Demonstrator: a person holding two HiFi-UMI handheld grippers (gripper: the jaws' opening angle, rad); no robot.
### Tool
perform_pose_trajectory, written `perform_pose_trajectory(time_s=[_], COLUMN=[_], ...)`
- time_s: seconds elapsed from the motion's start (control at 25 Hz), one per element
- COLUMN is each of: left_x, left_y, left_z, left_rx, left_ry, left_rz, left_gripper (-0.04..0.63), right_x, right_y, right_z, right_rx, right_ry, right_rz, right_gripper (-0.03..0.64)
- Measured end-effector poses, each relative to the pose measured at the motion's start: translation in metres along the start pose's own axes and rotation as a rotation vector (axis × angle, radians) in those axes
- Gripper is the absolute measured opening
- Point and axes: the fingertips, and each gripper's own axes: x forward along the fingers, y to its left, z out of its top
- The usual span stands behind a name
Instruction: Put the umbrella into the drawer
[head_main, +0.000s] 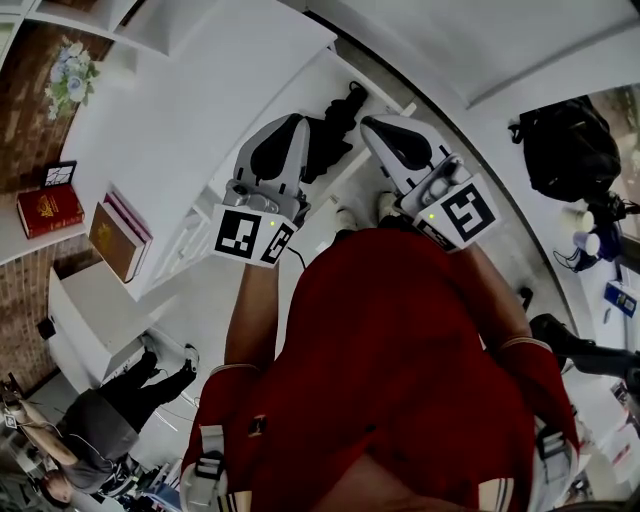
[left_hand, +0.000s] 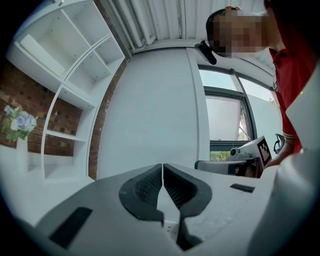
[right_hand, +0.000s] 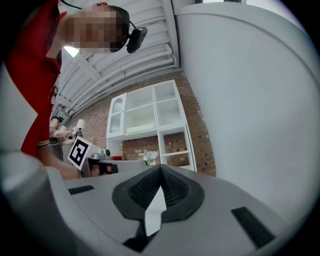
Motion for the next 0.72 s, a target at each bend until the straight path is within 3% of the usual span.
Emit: perform_pose_trajectory(time_s=[0.72], left_x=[-0.012], left_y=[-0.013], left_z=[0.005], left_rx=[0.018], left_ry=[-0.036], left_rz=[0.002], left_gripper=[0.006], right_x=[-0.015], right_y=[0.01], right_z=[-0.003], right_rx=[-0.047], right_ry=[0.032], right_rz=[-0.02], right_gripper=[-0.002])
